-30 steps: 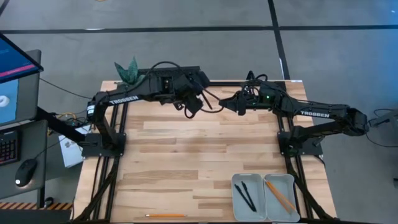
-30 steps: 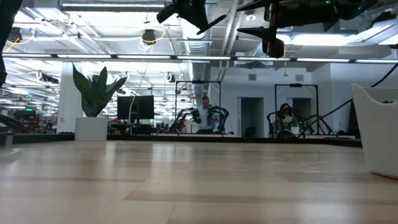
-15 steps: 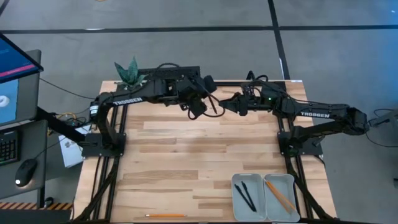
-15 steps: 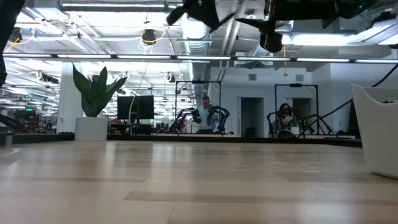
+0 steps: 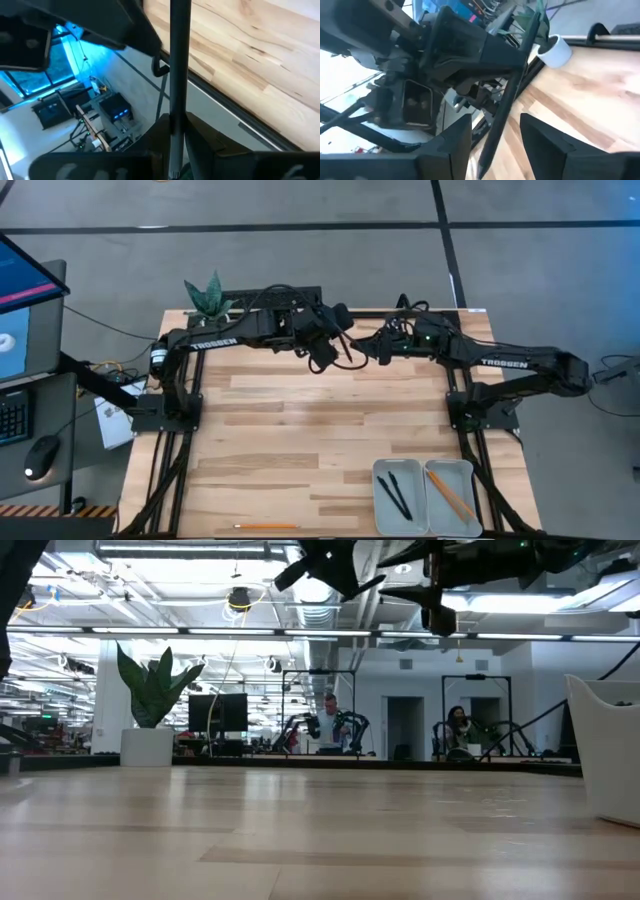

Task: Sort pens & pencils
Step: Put the black pen into the bottom left gray bin

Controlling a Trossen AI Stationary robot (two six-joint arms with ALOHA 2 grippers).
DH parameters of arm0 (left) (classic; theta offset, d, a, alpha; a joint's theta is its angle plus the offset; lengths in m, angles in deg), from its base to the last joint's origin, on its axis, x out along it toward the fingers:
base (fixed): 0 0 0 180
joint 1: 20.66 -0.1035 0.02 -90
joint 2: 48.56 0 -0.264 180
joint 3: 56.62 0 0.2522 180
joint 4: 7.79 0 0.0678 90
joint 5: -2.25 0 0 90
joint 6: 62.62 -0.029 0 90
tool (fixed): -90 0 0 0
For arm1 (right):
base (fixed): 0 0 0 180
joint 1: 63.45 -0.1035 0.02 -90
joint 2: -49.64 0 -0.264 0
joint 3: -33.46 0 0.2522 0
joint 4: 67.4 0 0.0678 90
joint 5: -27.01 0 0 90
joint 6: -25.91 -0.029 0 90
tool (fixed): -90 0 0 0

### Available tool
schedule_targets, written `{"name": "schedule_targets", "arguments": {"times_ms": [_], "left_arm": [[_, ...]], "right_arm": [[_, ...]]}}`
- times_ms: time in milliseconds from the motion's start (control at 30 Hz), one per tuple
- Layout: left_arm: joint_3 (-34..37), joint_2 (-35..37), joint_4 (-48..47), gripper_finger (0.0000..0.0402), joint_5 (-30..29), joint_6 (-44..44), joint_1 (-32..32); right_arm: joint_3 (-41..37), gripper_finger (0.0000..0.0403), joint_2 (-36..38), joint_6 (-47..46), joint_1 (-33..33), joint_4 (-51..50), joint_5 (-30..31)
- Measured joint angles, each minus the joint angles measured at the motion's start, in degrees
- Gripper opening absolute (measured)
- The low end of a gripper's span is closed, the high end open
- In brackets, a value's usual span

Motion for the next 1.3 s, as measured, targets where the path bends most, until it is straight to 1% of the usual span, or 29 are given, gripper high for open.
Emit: {"name": "schedule_targets", "arguments": {"times_ms": [233, 400, 533, 633, 833, 967, 1300], "left_arm": [[0.0, -0.4, 0.0, 0.0036, 0.5, 1.5, 0.1], [0.0, -0.4, 0.0, 0.0036, 0.9, 2.8, 0.2], [0.0, -0.4, 0.1, 0.0036, 1.5, 3.2, 0.1], [0.0, -0.4, 0.1, 0.0036, 1.5, 4.0, 0.2], [0.0, -0.4, -0.2, 0.0036, 0.8, 5.3, 0.2], [0.0, -0.4, -0.5, 0.0036, -0.1, 4.6, 0.1], [0.0, -0.4, -1.0, 0.0036, -0.1, 4.1, 0.1]], "right_arm": [[0.0, 0.0181, -3.6, 0.9, 0.0, 0.9, -0.4], [0.0, 0.018, -6.8, 0.1, 0.0, 5.3, -1.6], [1.5, 0.0177, -9.0, 0.0, 0.0, 6.0, -3.8], [2.9, 0.0169, -10.3, 0.7, 0.0, 6.0, -4.2], [3.9, 0.0136, -10.0, 1.9, 0.8, 5.2, -5.1], [4.0, 0.0117, -10.0, 1.9, 1.6, 3.8, -6.7], [4.0, 0.0112, -10.0, 1.9, 1.6, 3.7, -6.8]]}}
